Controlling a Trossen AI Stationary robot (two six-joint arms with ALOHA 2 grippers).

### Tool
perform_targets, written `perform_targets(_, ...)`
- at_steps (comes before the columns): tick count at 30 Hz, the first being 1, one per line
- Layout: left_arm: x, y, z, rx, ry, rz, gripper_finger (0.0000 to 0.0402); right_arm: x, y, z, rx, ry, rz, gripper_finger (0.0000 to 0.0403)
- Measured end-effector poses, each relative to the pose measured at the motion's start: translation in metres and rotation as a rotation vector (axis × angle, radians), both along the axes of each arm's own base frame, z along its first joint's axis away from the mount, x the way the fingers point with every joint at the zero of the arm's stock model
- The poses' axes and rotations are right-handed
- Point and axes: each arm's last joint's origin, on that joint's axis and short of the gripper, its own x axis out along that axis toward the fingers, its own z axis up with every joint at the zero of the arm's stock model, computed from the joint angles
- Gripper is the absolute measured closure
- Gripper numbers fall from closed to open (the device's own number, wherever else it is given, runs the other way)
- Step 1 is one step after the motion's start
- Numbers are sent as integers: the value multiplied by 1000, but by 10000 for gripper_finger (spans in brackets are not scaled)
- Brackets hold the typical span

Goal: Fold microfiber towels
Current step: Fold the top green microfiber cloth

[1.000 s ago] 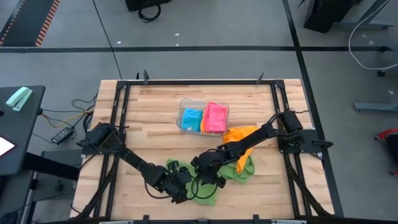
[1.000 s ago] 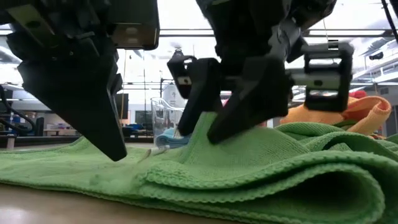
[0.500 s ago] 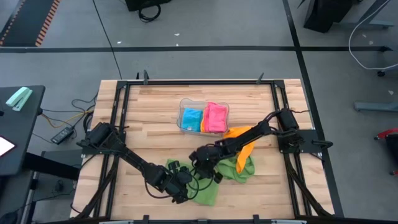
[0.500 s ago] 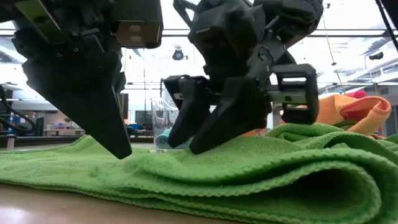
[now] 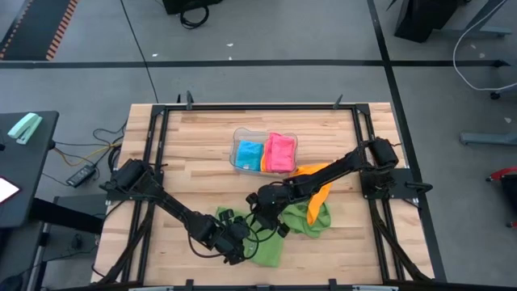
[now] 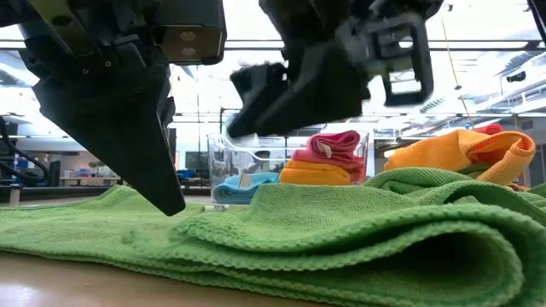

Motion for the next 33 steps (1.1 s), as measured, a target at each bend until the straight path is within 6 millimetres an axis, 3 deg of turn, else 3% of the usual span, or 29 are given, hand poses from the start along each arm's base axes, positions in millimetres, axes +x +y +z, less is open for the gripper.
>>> perform_targets(5,0,0,0,0,0,0,361,-8,5,17,12,24,-6,258)
perform_targets(10,1,3,0,8,16,-24,359,-14,13,15,11,74,-13,258)
perform_targets(16,-3,4,10,25,48,-145,374,-19,25,19,-64,34,-9,269)
perform_targets(24,-4,5,20,185,24,-426,387,-17,18,25,-122,-30,39,288)
perform_targets(33,-8,7,25,311,44,-614,387,-13,13,27,-165,-49,-138,297)
